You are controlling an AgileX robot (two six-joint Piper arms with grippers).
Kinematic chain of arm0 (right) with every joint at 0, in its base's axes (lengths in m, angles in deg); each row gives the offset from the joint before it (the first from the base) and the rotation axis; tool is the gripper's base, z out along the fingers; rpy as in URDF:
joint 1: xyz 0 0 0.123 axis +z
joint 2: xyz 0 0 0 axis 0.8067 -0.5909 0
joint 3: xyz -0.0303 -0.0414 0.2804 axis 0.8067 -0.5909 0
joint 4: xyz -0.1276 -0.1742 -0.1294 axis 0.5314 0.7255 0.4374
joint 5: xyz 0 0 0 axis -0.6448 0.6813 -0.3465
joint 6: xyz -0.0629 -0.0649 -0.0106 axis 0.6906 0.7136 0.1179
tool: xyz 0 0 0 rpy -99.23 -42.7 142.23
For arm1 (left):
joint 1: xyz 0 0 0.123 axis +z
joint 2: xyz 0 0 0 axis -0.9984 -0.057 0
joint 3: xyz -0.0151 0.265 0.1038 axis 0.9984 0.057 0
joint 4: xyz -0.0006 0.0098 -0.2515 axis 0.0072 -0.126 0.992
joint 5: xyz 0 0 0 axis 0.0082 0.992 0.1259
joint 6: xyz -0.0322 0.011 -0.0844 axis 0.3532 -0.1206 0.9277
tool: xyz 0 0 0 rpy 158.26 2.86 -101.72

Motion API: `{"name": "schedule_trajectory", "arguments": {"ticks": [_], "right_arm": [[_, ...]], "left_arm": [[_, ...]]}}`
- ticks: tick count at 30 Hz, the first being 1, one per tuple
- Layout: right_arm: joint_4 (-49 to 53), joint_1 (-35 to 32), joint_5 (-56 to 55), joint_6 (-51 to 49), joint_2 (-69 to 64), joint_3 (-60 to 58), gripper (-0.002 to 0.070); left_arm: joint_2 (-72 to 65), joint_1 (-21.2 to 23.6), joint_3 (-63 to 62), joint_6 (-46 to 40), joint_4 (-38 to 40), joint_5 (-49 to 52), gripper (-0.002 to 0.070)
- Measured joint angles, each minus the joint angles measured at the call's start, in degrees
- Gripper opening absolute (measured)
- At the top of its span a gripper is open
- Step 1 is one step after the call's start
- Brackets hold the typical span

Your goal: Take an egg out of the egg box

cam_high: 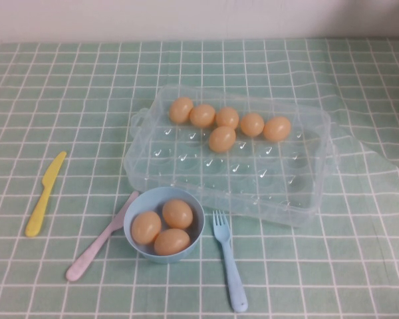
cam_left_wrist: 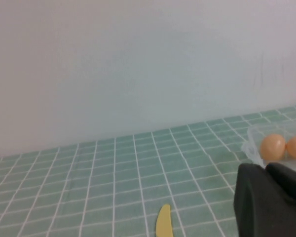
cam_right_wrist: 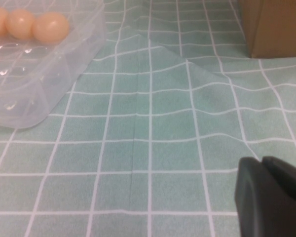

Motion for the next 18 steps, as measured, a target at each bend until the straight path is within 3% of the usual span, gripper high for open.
{"name": "schedule_trajectory", "arguments": {"ticks": [11, 18], "right_arm": [[0.0, 0.0, 0.0, 0.0, 0.0, 0.0, -0.0018], [0.0, 0.0, 0.0, 0.0, 0.0, 0.0, -0.0018]], "left_arm": [[6.8, 2.1, 0.0, 1.6, -1.6, 19.3, -0.0002], [6.9, 2.1, 0.0, 4.7, -4.1, 25.3, -0.0002]]}}
